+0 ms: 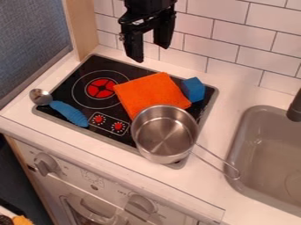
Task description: Moved the blue object to the upper left of the burner
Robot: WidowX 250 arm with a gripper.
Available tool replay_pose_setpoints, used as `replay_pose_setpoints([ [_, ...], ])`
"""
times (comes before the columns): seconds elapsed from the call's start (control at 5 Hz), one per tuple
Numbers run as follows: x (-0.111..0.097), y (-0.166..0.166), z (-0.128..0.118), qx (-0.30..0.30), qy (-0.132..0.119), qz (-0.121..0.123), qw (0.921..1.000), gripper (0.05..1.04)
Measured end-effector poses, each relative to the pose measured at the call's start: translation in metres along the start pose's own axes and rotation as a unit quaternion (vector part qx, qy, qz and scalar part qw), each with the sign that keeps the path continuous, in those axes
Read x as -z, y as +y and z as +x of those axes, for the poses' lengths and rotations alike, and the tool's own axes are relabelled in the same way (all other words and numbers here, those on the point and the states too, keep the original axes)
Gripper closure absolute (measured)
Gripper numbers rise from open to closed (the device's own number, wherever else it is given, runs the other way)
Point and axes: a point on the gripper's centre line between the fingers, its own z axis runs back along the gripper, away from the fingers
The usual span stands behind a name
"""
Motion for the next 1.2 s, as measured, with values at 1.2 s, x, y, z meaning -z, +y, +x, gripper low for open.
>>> replay_pose_setpoints([
  [1.2, 0.033, -0.056, -0.052, 0.219, -0.004, -0.071, 0.9731, 0.084],
])
